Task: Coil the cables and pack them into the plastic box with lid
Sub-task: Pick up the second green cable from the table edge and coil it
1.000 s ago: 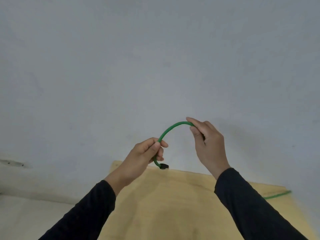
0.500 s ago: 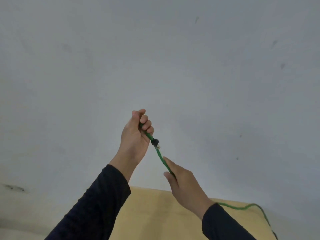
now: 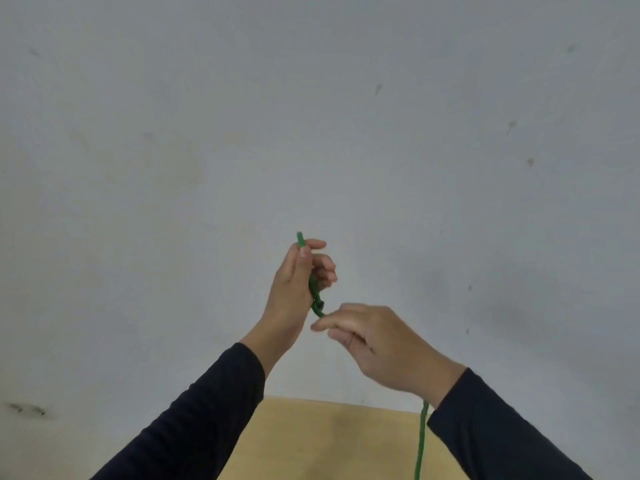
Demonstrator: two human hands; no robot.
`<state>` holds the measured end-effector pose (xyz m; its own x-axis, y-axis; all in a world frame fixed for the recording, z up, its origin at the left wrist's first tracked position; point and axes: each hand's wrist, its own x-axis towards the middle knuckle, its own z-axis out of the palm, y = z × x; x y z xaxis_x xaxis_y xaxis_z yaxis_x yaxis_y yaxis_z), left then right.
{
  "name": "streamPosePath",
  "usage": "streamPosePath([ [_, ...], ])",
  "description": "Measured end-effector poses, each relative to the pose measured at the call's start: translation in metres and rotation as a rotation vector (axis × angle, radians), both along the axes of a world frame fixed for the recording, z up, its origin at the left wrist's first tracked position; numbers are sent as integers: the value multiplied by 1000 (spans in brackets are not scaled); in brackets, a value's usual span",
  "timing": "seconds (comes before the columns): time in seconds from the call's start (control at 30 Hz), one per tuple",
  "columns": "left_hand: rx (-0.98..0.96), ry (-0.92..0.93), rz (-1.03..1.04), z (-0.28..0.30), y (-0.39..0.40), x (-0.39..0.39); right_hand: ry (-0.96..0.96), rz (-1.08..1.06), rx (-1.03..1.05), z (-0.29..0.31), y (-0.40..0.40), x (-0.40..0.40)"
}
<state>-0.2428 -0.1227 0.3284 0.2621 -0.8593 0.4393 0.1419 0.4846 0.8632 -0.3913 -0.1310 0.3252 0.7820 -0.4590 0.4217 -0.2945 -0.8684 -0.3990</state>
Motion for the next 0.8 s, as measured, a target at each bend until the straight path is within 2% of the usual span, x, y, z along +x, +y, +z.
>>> streamPosePath([
  [0.1, 23, -336, -29, -16, 13, -6, -180, 4, 165, 25, -5, -8],
  [0.17, 21, -424, -129, -23, 25, -12, -205, 42, 309, 36, -9, -15],
  [0.33, 123, -419, -294, -18, 40, -11, -192, 85, 419, 47, -16, -22],
  [0.47, 158, -381, -413, -4, 46, 1, -240, 108, 394, 55, -17, -26],
  [0.57, 153, -236, -581, 7, 53, 11, -366, 91, 415, 61, -23, -33],
  [0.67, 107, 65, -769, 15, 53, 11, -504, 68, 481, 53, -28, -26],
  [0.73, 55, 255, -796, 20, 47, 6, -568, 12, 529, 37, -29, -8],
  [0.8, -24, 429, -764, 28, 41, 4, -547, -85, 559, 16, -26, 12],
])
